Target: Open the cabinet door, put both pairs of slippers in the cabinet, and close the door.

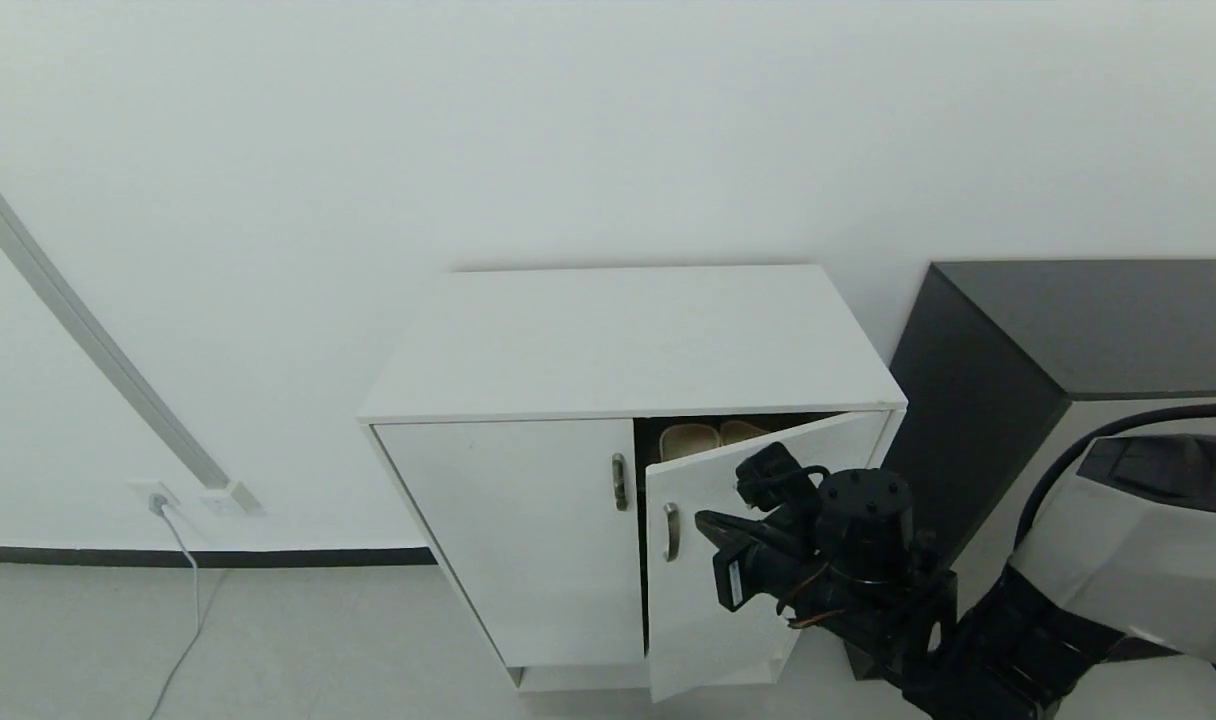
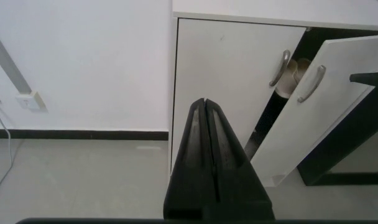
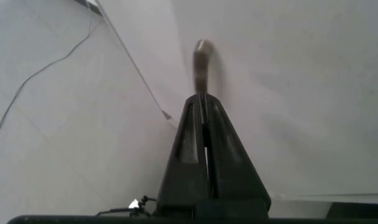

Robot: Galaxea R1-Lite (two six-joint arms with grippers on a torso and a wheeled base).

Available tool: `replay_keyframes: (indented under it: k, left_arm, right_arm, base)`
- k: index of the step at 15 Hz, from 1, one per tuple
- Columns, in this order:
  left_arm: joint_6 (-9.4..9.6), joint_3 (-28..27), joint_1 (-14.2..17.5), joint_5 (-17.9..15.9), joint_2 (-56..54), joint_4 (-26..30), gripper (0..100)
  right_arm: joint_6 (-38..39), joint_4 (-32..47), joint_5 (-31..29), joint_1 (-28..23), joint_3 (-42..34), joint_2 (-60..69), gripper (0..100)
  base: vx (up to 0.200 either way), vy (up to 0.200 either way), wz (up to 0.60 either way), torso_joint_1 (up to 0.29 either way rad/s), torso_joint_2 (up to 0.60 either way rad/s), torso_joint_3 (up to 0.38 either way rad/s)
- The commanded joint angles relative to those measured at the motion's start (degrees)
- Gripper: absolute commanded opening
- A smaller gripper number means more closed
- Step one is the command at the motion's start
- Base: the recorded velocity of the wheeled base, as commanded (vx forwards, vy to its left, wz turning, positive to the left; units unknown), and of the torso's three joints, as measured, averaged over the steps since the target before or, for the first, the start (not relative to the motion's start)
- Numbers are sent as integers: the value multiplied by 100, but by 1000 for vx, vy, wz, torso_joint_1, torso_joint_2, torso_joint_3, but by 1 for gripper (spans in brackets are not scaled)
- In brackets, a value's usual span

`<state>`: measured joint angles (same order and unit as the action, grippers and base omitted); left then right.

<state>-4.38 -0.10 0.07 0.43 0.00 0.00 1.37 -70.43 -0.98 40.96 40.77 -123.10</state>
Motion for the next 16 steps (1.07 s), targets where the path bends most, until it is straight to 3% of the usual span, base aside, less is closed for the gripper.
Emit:
replay_keyframes:
  k: [1,16]
  left_arm:
    - [-2,1,1,1,9,0,0]
    - [-2,1,1,1,9,0,0]
  right_arm:
    - [4,2,1,-88,221,-206,0]
    - [13,29,36,-651,933,-627,0]
  base:
    - [0,0,0,0,0,0]
    - [0,0,0,0,0,0]
